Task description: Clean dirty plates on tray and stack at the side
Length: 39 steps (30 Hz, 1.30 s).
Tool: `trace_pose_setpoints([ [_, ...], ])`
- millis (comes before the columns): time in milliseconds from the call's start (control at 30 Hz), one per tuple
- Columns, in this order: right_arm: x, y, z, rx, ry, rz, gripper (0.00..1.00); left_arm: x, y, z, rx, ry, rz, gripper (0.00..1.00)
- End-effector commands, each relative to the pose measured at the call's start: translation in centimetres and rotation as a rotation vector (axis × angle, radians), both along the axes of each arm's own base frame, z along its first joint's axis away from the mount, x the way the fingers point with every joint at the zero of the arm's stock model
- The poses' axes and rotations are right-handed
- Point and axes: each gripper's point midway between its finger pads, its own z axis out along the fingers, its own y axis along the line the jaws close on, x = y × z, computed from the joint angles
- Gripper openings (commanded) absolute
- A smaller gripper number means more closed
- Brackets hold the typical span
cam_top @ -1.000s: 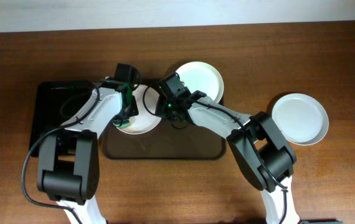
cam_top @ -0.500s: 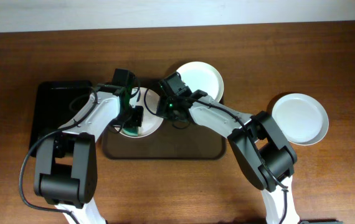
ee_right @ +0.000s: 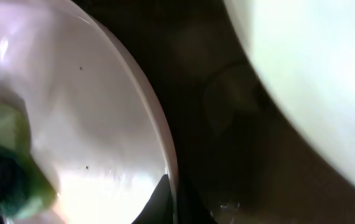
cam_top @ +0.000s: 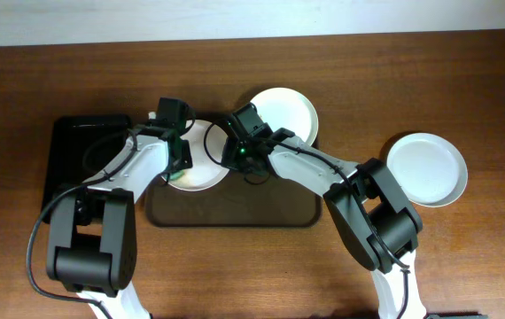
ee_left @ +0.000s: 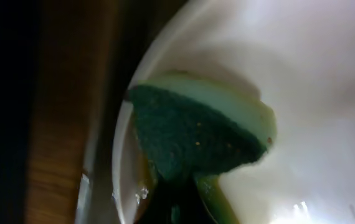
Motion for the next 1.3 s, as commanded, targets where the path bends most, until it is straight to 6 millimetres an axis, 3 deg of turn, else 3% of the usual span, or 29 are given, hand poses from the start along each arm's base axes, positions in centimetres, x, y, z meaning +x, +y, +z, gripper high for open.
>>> trace_pose_setpoints([
  [0,-0.5,-1.4,-2.1,-0.060,0.045,-0.023,0.04,1.1,4.2,1.2,0.170,-0.103,0.145,0.00],
  [167,-0.8,-1.6,-2.3,-0.071,0.059,-0.023,0.04,4.5,4.0,5.6,0.148,-0.235,0.165,0.01],
  [233,-0.8,-1.7,-2.3,-0.072,0.060,-0.023,0.04,6.9,4.0,10.0,0.132,-0.345,0.181,0.00],
  [367,-1.0,-1.8,-2.4,-0.078,0.067,-0.022,0.04,7.7,3.4,14.7,0.087,-0.402,0.172,0.00],
  [433,-0.9,-1.9,-2.2,-0.077,0.068,-0.023,0.04,7.3,2.4,15.9,0.027,-0.380,0.142,0.01],
  [533,-0.5,-2.2,-0.7,-0.077,0.040,-0.001,0.04,6.3,0.7,15.5,-0.066,-0.315,0.094,0.00],
  [667,0.9,-3.1,4.3,-0.126,-0.089,0.049,0.04,4.2,-1.2,13.8,-0.166,-0.196,0.045,0.00],
  [767,1.0,-4.2,8.7,-0.197,-0.212,0.129,0.04,3.7,-1.3,13.5,-0.167,-0.169,0.045,0.00],
  [967,-0.9,-7.6,16.1,-0.422,-0.397,0.161,0.04,3.7,-0.7,13.3,-0.165,-0.167,0.058,0.01],
  [1133,-2.0,-11.5,19.8,-0.748,-0.529,0.058,0.04,3.6,-0.4,12.5,-0.162,-0.150,0.065,0.00],
  [1267,-2.9,-12.4,22.3,-0.945,-0.642,-0.019,0.04,3.6,-0.4,12.1,-0.159,-0.141,0.066,0.01],
])
